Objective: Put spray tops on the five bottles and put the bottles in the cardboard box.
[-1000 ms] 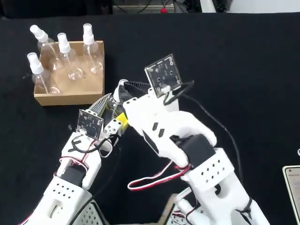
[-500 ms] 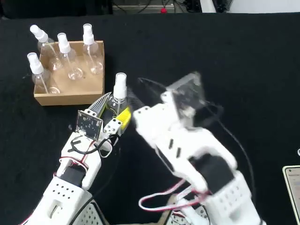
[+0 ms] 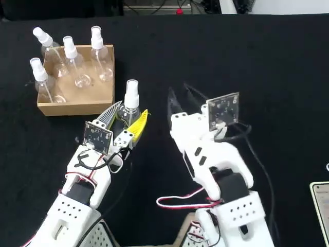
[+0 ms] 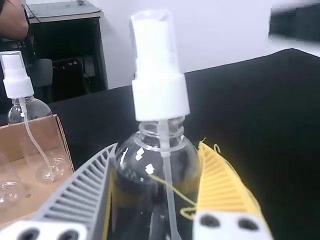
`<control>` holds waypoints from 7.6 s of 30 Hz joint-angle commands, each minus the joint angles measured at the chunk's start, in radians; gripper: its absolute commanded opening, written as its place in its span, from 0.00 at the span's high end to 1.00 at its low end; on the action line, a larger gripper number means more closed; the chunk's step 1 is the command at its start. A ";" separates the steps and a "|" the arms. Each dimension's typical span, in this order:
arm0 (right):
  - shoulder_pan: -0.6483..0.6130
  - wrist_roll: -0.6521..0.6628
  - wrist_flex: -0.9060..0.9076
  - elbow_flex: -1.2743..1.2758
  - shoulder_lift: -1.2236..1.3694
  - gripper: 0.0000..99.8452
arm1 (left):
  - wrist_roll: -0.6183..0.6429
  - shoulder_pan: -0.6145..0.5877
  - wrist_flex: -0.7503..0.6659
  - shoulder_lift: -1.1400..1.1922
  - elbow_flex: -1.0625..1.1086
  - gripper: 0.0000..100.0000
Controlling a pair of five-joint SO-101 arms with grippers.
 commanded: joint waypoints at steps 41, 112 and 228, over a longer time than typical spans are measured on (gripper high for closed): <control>-0.037 0.009 -0.509 0.490 -0.013 0.89 | 0.012 -0.312 -0.206 0.028 -0.303 0.96; -0.084 0.092 -0.485 0.490 -0.021 0.89 | 0.012 -0.338 -1.226 1.594 -0.662 0.96; -0.080 0.094 -0.485 0.490 -0.018 0.89 | 0.101 -0.334 -1.108 1.688 -0.610 0.75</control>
